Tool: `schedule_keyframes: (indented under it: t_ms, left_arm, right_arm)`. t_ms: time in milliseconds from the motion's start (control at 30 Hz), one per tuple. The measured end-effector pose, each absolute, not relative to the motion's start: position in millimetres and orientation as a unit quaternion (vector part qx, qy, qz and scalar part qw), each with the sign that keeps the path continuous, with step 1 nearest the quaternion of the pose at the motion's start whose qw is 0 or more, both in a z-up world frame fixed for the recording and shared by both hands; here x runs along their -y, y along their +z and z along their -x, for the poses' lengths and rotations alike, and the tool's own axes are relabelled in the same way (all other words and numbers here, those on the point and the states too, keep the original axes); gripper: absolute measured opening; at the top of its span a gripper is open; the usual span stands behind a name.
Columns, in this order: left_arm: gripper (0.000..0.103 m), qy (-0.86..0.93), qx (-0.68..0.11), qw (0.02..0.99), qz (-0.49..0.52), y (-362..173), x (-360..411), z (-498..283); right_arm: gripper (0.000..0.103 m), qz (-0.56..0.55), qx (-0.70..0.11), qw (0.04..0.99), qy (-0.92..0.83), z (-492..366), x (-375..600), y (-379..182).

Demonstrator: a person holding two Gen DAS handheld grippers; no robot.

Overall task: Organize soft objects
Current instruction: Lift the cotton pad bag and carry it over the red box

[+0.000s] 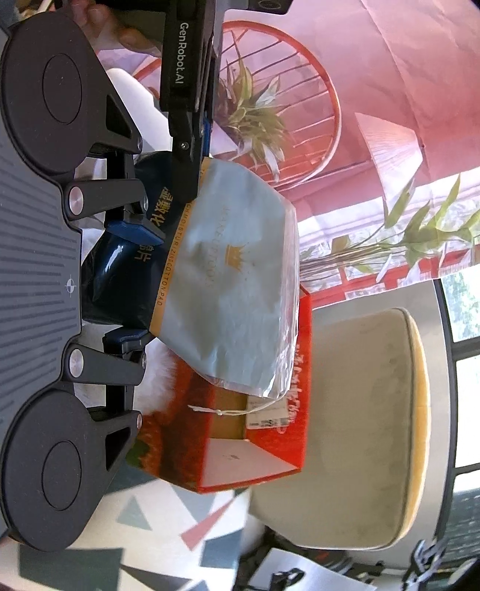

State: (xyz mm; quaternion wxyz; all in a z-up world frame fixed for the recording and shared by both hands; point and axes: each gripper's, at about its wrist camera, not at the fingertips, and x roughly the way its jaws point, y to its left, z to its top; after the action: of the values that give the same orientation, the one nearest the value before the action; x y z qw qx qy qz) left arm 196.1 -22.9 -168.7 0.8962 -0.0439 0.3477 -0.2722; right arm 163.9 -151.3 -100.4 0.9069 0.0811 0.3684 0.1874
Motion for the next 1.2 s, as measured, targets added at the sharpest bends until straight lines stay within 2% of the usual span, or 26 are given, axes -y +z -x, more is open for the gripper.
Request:
schedule_keyframes:
  t_ms: [633,933,1200]
  left_arm:
    - [0.038,-0.273,-0.306,0.911,0.047,-136.4,33.1,-240.6]
    - [0.038,-0.276,-0.285,0.917,0.049,-128.6,36.5,-284.8]
    - [0.038,-0.257,-0.314,0.912,0.059,-141.4,48.7,-337.2]
  right_arm:
    - [0.042,-0.059,-0.343,0.917,0.193,-229.2,170.5,-63.7]
    - [0.042,-0.057,-0.332,0.920,0.201,-274.7,182.3,-52.8]
    - [0.042,-0.076,-0.342,0.917,0.188,-331.4,192.0,-63.7]
